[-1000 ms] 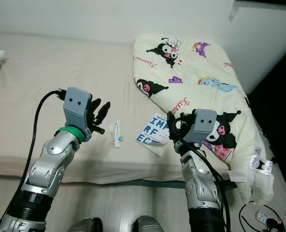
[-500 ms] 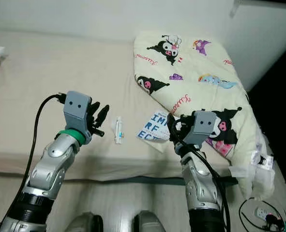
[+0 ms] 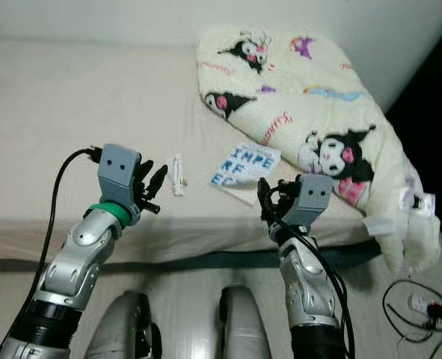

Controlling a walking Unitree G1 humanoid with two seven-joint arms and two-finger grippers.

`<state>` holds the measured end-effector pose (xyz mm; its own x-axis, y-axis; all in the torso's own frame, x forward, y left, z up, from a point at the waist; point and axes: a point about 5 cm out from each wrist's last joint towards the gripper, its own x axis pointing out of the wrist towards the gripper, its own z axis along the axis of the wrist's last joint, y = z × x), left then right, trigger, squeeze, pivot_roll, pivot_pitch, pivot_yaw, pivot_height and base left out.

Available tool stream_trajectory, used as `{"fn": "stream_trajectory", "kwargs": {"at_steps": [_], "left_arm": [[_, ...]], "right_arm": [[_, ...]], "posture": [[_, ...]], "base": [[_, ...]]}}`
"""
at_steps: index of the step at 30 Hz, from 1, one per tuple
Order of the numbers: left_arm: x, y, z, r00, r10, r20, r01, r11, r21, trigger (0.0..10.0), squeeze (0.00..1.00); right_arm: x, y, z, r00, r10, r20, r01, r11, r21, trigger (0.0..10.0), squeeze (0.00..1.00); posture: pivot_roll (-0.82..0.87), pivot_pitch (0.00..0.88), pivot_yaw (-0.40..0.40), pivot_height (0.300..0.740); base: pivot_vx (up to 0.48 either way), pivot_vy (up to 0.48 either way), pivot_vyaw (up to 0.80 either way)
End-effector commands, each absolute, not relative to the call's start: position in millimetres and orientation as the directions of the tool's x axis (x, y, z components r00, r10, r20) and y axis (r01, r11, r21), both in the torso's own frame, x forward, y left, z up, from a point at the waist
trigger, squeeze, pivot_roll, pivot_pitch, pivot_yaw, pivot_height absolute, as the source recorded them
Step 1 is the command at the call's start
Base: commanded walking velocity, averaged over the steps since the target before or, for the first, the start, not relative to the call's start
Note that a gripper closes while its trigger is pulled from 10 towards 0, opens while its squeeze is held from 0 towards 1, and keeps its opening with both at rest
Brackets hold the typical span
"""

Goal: Clean up the room

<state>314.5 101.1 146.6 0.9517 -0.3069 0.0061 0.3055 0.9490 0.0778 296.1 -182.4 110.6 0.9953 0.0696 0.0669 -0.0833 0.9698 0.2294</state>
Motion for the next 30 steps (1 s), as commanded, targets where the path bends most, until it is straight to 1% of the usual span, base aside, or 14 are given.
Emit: {"fn": "stream_trajectory", "kwargs": {"at_steps": [1, 6, 11, 13, 18, 21, 24, 27, 28, 29, 30], "left_arm": [[312.8, 101.2, 141.7, 0.952, -0.307, -0.012, 0.306, 0.948, 0.087, 10.0, 0.0], [313.5, 102.9, 141.7, 0.958, -0.285, -0.012, 0.285, 0.953, 0.102, 10.0, 0.0], [317.0, 106.6, 138.5, 0.974, -0.224, -0.033, 0.227, 0.965, 0.131, 10.0, 0.0], [322.1, 108.6, 135.2, 0.985, -0.161, -0.058, 0.168, 0.975, 0.142, 10.0, 0.0], [329.7, 107.2, 130.7, 0.991, -0.109, -0.082, 0.121, 0.979, 0.163, 10.0, 0.0], [342.0, 106.1, 123.6, 0.991, -0.045, -0.128, 0.068, 0.982, 0.174, 10.0, 0.0], [346.5, 106.0, 122.7, 0.99, -0.025, -0.138, 0.049, 0.984, 0.173, 10.0, 0.0], [357.7, 108.9, 123.7, 0.988, 0.041, -0.15, -0.014, 0.983, 0.181, 10.0, 0.0], [357.7, 108.9, 123.7, 0.988, 0.041, -0.15, -0.014, 0.983, 0.181, 10.0, 0.0], [361.8, 109.4, 124.9, 0.987, 0.058, -0.15, -0.03, 0.983, 0.183, 10.0, 1.0], [364.3, 109.5, 125.7, 0.987, 0.066, -0.149, -0.039, 0.982, 0.183, 10.0, 1.0]], "right_arm": [[293.3, -185.4, 106.7, 0.997, 0.06, 0.056, -0.072, 0.97, 0.232, 10.0, 0.0], [292.1, -182.8, 106.8, 0.995, 0.08, 0.063, -0.093, 0.966, 0.24, 10.0, 0.0], [291.3, -179.6, 107.6, 0.991, 0.109, 0.071, -0.123, 0.964, 0.237, 10.0, 0.0], [291.4, -176.5, 109.1, 0.988, 0.132, 0.079, -0.147, 0.962, 0.231, 10.0, 0.0], [291.7, -174.0, 110.5, 0.986, 0.148, 0.084, -0.163, 0.961, 0.222, 10.0, 0.0], [290.6, -173.4, 111.9, 0.984, 0.154, 0.086, -0.169, 0.963, 0.21, 10.0, 0.0], [290.1, -173.8, 112.1, 0.984, 0.154, 0.086, -0.169, 0.964, 0.206, 10.0, 0.0], [288.0, -175.2, 112.4, 0.984, 0.154, 0.086, -0.168, 0.966, 0.199, 10.0, 0.0], [288.0, -175.2, 112.4, 0.984, 0.154, 0.086, -0.168, 0.966, 0.199, 10.0, 0.0], [287.3, -175.2, 112.6, 0.984, 0.154, 0.087, -0.169, 0.966, 0.197, 10.0, 0.0], [286.8, -175.2, 112.6, 0.984, 0.154, 0.088, -0.169, 0.966, 0.197, 10.0, 0.0]], "posture": [[-0.1, 0.044, 0.048, 0.586], [-0.09, 0.048, 0.048, 0.566], [-0.09, 0.054, 0.046, 0.551], [-0.09, 0.061, 0.043, 0.541], [-0.09, 0.068, 0.043, 0.531], [-0.11, 0.085, 0.044, 0.516], [-0.11, 0.088, 0.045, 0.511], [-0.12, 0.098, 0.047, 0.497], [-0.12, 0.098, 0.047, 0.497], [-0.12, 0.102, 0.046, 0.497], [-0.12, 0.102, 0.046, 0.497]], "base": [[0.0, 0.0, 0.0], [0.0, 0.0, 0.0], [0.0, 0.0, 0.0], [0.0, 0.0, 0.0], [0.0, 0.0, 0.0], [0.0, 0.0, 0.0], [0.0, 0.0, 0.0], [0.0, 0.0, 0.0], [0.0, 0.0, 0.0], [0.0, 0.0, 0.0], [0.0, 0.0, 0.0]]}}
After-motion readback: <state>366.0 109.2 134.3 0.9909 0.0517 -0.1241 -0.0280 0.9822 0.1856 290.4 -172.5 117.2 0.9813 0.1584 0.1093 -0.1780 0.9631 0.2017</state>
